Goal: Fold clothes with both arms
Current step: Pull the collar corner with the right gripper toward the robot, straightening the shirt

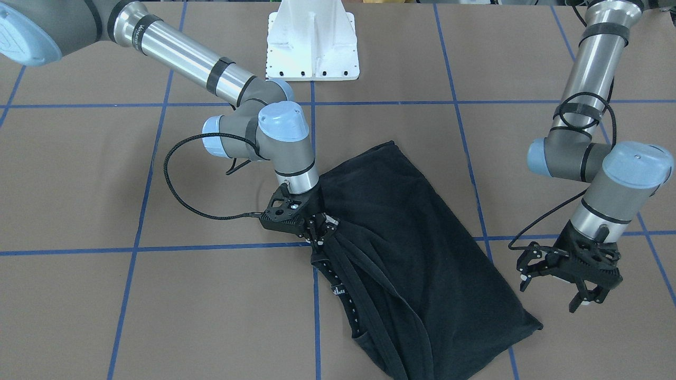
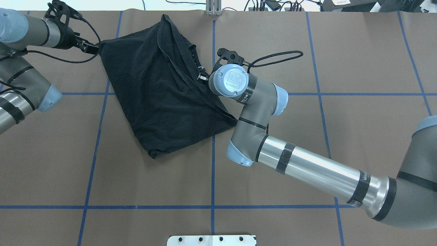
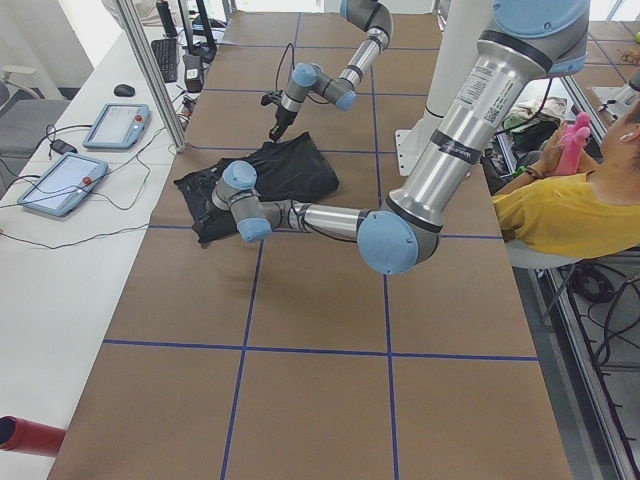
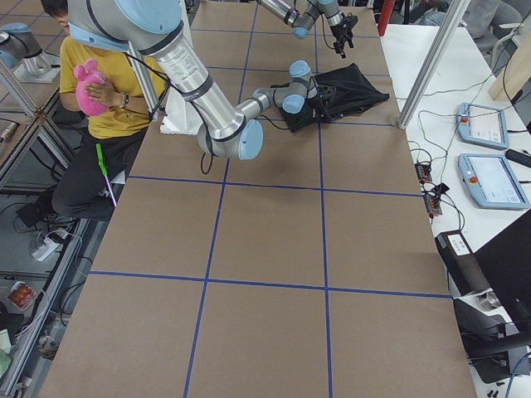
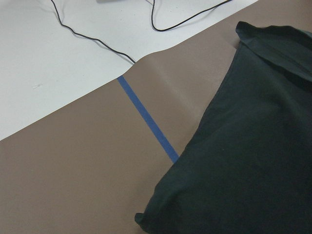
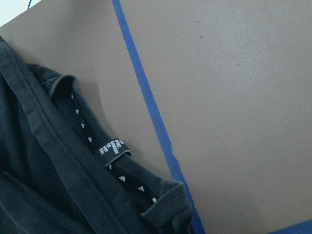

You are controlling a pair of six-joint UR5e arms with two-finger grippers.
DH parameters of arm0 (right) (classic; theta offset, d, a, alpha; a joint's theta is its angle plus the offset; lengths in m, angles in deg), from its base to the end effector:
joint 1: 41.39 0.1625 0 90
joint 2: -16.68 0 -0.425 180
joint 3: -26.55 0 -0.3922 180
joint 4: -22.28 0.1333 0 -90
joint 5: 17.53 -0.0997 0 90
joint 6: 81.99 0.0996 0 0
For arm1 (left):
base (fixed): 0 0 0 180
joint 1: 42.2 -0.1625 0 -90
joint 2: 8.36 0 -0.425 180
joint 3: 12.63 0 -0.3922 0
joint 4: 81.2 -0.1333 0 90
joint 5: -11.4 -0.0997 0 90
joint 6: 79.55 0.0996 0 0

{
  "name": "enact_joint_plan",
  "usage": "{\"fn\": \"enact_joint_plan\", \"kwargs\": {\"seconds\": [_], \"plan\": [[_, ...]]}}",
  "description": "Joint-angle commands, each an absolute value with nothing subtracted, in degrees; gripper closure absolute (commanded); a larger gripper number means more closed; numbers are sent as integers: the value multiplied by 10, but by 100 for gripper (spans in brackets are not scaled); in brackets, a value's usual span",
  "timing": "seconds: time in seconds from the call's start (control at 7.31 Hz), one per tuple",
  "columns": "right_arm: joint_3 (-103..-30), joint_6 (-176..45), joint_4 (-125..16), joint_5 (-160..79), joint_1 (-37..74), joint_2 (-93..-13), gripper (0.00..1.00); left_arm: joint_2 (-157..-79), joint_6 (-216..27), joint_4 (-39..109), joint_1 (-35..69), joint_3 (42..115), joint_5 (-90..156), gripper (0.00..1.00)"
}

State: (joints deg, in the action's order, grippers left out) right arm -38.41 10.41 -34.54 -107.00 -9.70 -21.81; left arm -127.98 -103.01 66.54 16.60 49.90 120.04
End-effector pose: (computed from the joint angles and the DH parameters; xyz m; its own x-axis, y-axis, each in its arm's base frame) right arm -0.6273 -0.5450 0.2165 0.4073 0.3007 0.8624 -0.5496 0.8348 -0.0315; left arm 0.2933 -0.6801 0.4783 0.7156 0.4964 -0.4915 0.0273 0.6832 0.7297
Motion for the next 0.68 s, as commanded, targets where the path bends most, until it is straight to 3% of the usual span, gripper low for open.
{"fn": "enact_joint_plan", "kwargs": {"seconds": [0.0, 0.27, 0.55], "plan": [[-480, 106, -424, -1062, -115, -244, 100, -1280, -1030, 665, 166, 499, 1200, 0], [-636, 112, -443, -1001, -182, -358, 100, -1280, -1030, 667, 166, 500, 1200, 0], [-719, 117, -474, -961, -225, -423, 100, -1276, -1044, 683, 165, 500, 1200, 0]]}}
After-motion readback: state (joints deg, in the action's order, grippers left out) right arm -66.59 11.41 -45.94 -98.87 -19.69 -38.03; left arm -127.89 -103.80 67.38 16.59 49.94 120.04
